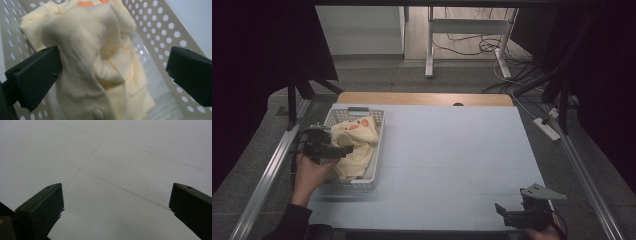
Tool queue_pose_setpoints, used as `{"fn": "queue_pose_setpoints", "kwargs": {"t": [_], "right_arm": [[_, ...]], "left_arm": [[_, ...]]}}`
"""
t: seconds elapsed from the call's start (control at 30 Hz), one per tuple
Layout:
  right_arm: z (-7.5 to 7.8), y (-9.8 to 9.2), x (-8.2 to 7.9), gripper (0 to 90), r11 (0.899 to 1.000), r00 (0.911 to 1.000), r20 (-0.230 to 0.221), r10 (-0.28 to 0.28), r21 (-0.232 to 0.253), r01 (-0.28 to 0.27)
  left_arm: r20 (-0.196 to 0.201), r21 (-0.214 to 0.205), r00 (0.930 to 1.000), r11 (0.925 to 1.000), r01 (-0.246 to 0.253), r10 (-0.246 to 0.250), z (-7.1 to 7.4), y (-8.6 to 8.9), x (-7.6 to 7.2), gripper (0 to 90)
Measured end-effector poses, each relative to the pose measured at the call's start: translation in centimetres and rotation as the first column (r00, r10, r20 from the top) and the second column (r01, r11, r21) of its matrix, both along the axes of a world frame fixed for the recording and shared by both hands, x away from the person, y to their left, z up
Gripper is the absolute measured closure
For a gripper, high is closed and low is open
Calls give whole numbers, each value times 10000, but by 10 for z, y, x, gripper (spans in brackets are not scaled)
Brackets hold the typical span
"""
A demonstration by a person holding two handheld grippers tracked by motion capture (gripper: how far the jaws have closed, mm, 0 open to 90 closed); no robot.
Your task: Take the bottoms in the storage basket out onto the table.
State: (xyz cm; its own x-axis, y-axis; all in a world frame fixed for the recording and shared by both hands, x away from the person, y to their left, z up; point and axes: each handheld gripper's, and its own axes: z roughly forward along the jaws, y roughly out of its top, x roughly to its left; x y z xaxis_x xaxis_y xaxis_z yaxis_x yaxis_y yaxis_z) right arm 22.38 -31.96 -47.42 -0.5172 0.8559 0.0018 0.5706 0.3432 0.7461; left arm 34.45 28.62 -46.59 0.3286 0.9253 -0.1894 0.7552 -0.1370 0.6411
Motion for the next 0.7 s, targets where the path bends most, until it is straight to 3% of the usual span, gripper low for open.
{"fn": "queue_pose_setpoints", "kwargs": {"t": [0.4,0.5,0.67,0.7], "right_arm": [[0,0,0,4,10000,10000,-6,19,-20,-19],[0,0,0,4,10000,10000,-12,24,-21,-24],[0,0,0,4,10000,10000,-14,27,0,-27],[0,0,0,4,10000,10000,-14,27,0,-27]], "left_arm": [[-784,-71,9969,10000,-54,49,-8,-4,26,44],[-941,64,9956,10000,-42,47,-10,-7,31,98],[-1265,-135,9919,9998,131,-147,-11,-7,38,293],[-1346,-127,9907,9998,167,-183,-12,-7,39,293]]}}
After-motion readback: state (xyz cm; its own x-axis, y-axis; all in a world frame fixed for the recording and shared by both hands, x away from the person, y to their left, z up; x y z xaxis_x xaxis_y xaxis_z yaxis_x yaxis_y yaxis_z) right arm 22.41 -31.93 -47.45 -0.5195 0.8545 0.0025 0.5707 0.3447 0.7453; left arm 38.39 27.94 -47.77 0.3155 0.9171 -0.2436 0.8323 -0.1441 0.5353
